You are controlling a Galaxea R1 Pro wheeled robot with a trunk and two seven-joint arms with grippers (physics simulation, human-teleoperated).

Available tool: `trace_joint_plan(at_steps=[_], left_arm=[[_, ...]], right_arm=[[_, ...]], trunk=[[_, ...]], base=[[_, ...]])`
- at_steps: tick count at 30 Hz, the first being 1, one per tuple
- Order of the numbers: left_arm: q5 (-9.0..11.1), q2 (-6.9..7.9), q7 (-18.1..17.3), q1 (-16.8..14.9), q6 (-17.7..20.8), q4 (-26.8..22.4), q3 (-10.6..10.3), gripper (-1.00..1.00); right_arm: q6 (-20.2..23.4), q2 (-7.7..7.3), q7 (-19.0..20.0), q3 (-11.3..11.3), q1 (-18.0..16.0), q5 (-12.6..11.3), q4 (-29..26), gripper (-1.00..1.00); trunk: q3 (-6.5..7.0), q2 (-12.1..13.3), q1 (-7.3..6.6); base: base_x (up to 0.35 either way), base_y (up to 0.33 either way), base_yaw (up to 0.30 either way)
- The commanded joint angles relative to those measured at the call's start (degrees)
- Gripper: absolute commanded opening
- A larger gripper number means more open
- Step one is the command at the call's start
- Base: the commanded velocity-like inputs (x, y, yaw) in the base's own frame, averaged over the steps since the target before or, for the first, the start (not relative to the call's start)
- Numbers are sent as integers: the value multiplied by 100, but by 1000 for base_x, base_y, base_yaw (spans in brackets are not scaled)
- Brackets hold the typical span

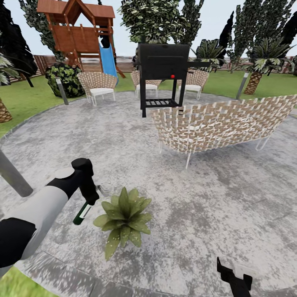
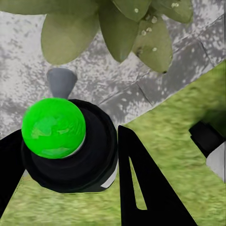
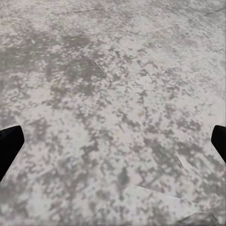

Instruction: Pick up the pesticide atomizer in the garden and spray insectifuge to fully cover both potted plants in the garden.

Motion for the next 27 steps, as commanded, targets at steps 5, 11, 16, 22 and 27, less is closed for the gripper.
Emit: trace_joint_plan(at_steps=[5,11,16,22,27], left_arm=[[-56,-374,-51,-8,63,-7,-30,-100],[-65,-466,-51,-20,74,-9,-56,-100],[-61,-490,-51,-73,97,-87,-42,-100],[-57,-505,-51,-91,102,-96,-41,-100],[-64,-500,-51,-13,87,-87,-69,-100]], right_arm=[[-22,-1,4,11,-4,-46,2,100],[-22,-1,4,7,-2,-47,2,100],[-22,-1,4,8,-4,-44,2,100],[-17,-2,4,10,-2,-43,2,100],[-15,-1,4,10,-1,-43,2,100]], trunk=[[-5,-2,-1],[-5,-2,-1],[-5,-2,-1],[-5,-2,-1],[-5,-2,-1]], base=[[0,137,0],[0,5,0],[0,0,0],[0,0,-145],[0,0,-259]])
